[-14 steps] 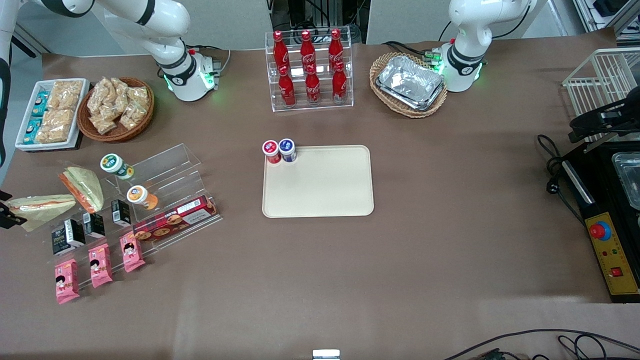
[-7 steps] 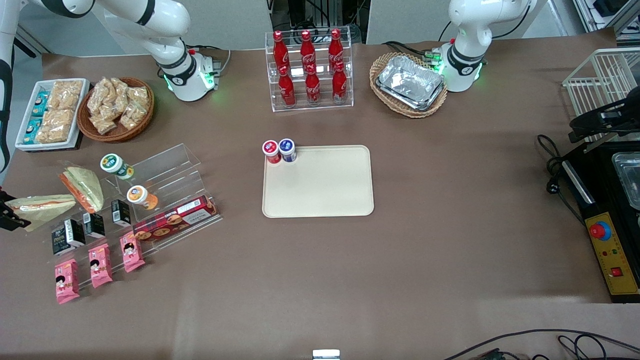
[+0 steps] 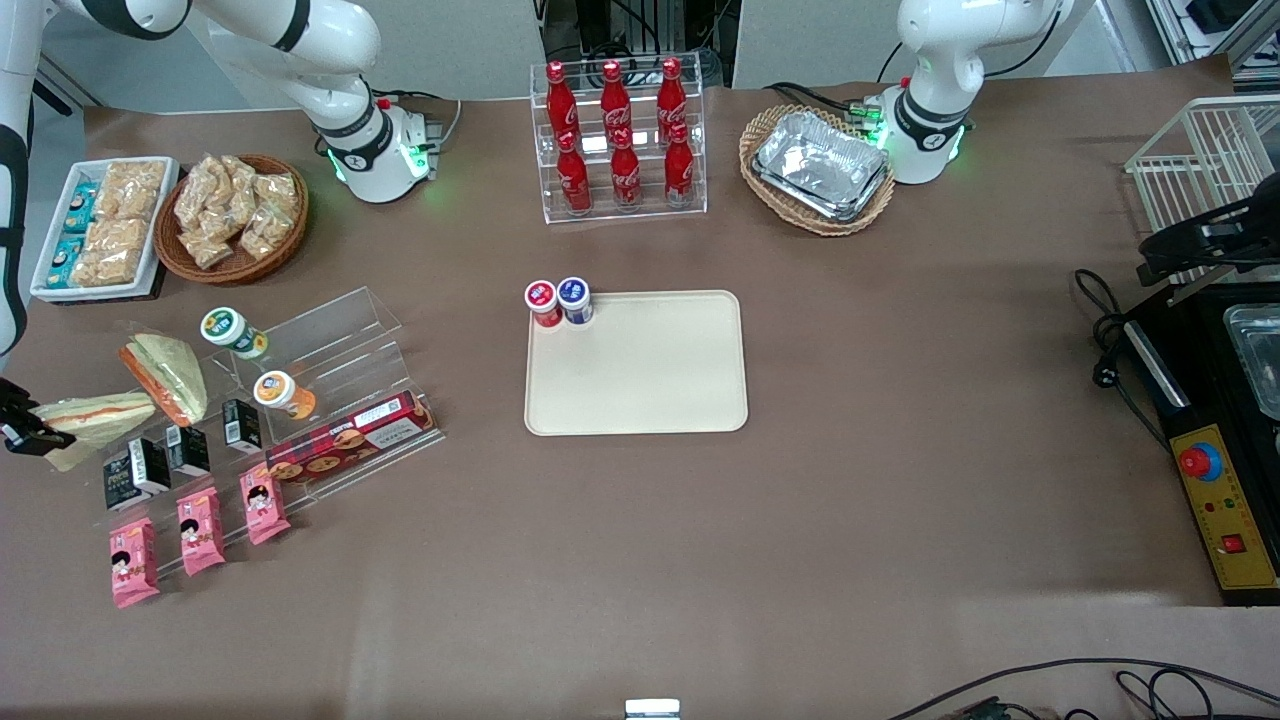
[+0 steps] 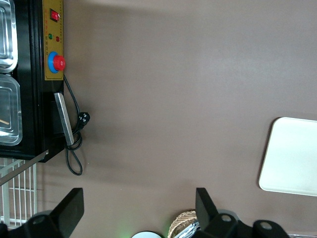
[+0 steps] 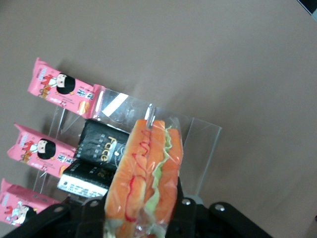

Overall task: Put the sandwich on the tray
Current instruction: 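Close the right gripper on the sandwich and lift it off the rack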

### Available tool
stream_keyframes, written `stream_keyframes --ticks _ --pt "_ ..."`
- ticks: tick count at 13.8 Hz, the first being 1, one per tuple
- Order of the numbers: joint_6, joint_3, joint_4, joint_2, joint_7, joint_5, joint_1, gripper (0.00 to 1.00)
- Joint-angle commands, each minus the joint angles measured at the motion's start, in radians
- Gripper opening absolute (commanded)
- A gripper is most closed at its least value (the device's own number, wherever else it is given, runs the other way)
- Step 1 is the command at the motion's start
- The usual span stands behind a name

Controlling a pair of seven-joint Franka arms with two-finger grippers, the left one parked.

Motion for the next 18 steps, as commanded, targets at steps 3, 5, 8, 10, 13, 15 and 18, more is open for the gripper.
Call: stream_keyframes --ticks 3,5,8,10,13,15,18 --pt "-0.202 -0.001 0.153 -0.015 -0.133 0.022 -0.001 0.32" --pt "-0.306 -0.001 0.274 0.011 -0.198 0.018 0.0 0.32" --pt "-0.414 0.016 0.375 0.014 -0.233 0.019 0.013 0.32" --pt "-0.503 0.046 0.421 0.005 -0.275 0.019 0.043 0.32" --pt "-0.598 0.181 0.445 -0.034 -0.282 0.021 0.052 0.32" --pt "-0.634 0.268 0.446 -0.061 -0.29 0.013 0.071 0.32" --pt "-0.663 0.338 0.445 -0.092 -0.302 -0.027 0.146 0.32"
